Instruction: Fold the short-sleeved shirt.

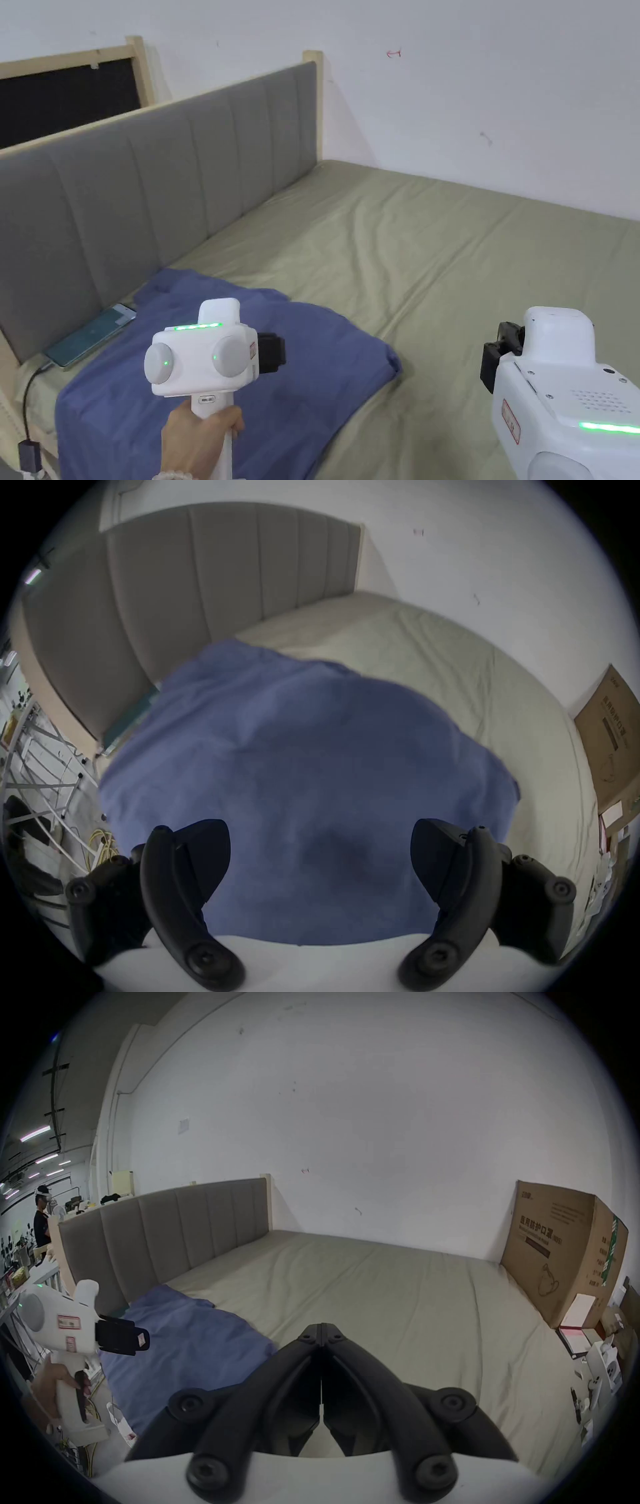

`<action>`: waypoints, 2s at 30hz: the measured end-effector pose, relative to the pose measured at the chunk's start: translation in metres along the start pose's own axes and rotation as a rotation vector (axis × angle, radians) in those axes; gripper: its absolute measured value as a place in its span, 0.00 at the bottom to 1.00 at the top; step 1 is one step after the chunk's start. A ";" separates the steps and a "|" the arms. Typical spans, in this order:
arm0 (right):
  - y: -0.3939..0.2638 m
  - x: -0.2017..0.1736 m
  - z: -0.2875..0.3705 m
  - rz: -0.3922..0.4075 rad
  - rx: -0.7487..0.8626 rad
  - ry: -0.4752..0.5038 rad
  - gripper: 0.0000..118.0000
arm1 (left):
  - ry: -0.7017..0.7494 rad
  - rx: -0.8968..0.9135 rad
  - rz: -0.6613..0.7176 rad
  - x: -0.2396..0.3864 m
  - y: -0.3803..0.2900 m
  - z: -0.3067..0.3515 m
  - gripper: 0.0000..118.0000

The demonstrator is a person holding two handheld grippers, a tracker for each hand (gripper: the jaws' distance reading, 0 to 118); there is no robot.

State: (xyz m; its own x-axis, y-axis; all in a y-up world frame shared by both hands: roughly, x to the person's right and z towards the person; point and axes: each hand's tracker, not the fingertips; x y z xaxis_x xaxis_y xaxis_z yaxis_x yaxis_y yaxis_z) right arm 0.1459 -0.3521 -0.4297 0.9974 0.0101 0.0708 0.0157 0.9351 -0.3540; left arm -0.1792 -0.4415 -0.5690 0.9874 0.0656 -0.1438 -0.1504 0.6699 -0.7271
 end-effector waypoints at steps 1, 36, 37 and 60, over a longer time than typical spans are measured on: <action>-0.002 0.002 -0.006 -0.002 -0.007 -0.004 0.00 | 0.007 -0.018 -0.004 0.002 0.001 -0.014 0.92; -0.007 0.102 0.009 -0.181 -0.058 -0.187 0.00 | -0.404 -0.086 -0.057 0.142 0.072 0.027 0.02; -0.002 0.111 0.019 -0.179 -0.036 -0.221 0.00 | -0.456 -0.070 -0.093 0.167 0.072 0.042 0.02; -0.044 0.268 0.130 -0.336 -0.049 -0.596 0.00 | -0.856 -0.440 -0.716 0.450 -0.168 0.099 0.95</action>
State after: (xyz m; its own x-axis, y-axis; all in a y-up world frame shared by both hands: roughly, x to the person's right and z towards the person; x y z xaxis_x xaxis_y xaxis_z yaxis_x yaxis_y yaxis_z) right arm 0.4038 -0.3442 -0.2743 0.7295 -0.0713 0.6802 0.3343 0.9048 -0.2637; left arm 0.2951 -0.4507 -0.4452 0.5407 0.3633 0.7587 0.6070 0.4560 -0.6509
